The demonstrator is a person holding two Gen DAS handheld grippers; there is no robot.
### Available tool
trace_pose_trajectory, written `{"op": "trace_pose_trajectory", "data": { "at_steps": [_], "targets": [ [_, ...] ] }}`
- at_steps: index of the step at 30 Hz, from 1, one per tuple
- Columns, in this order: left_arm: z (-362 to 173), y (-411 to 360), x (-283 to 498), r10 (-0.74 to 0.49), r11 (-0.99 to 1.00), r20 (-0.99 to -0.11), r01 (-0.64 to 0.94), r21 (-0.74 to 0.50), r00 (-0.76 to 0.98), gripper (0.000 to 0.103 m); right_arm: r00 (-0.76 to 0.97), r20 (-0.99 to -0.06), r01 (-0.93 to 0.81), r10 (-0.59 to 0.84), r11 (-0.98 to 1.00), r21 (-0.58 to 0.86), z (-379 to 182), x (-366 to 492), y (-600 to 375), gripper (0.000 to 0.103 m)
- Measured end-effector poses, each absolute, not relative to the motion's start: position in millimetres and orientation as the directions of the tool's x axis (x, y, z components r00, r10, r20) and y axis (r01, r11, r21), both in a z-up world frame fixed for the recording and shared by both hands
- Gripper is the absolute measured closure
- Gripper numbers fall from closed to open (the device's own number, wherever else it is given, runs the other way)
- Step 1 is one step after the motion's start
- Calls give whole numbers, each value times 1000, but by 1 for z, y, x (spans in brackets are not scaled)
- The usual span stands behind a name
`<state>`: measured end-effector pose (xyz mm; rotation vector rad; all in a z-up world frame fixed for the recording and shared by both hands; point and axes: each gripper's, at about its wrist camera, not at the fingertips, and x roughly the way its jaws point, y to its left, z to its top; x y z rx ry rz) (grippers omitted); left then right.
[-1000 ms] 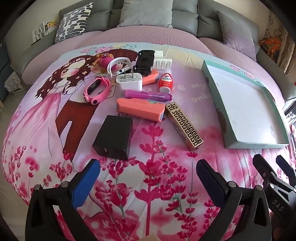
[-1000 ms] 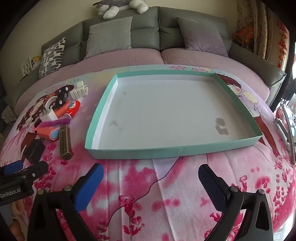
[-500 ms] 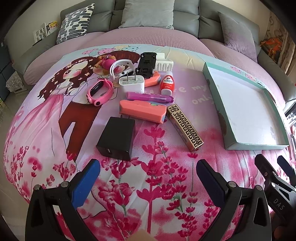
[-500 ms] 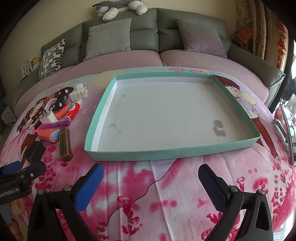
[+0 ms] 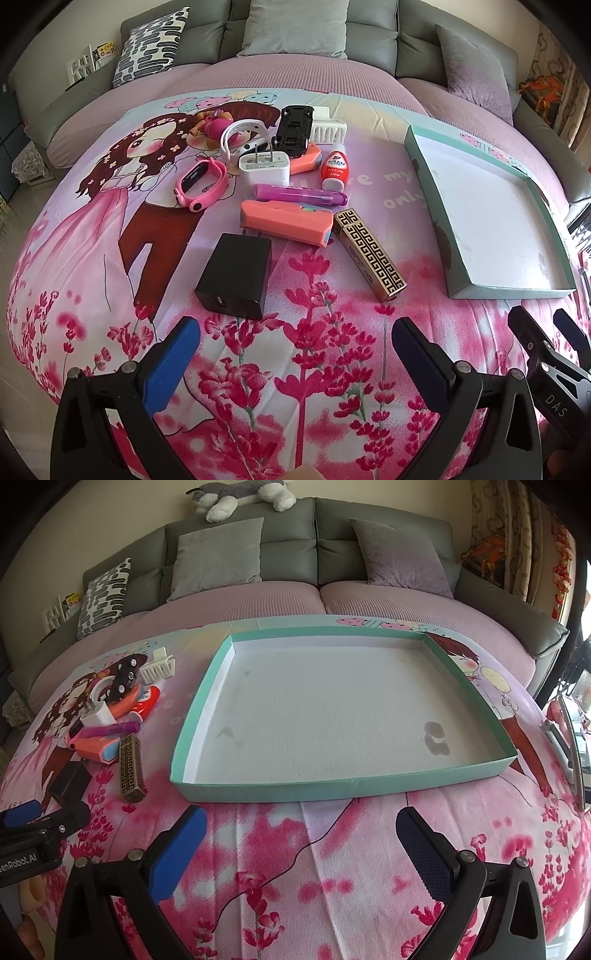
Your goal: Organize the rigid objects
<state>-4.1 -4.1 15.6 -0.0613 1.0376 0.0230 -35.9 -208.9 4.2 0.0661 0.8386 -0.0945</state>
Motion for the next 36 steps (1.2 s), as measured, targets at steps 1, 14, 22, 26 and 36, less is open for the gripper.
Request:
{"op": "trace_pose_trajectory", "data": {
  "at_steps": [1,14,22,26,36],
  "targets": [
    [16,-5,-4,-10,998,-861,-48,-40,508,0,665,-745,110,-58,994,20,4,-36,-209,0],
    [17,-7,-4,-11,998,-860,-44,-39,511,0,664,-745,110,-58,994,20,4,-35,-209,0],
    [18,-9,-5,-10,998,-859,-42,-37,511,0,663,-746,109,-58,994,19,4,-35,-208,0],
    [18,-9,-6,-12,998,-859,-41,-38,513,0,663,-746,110,-60,994,18,4,-36,-208,0],
    [20,-9,-6,-16,998,-856,-37,-41,517,0,663,-746,110,-60,994,18,4,-35,-208,0]
  ]
}}
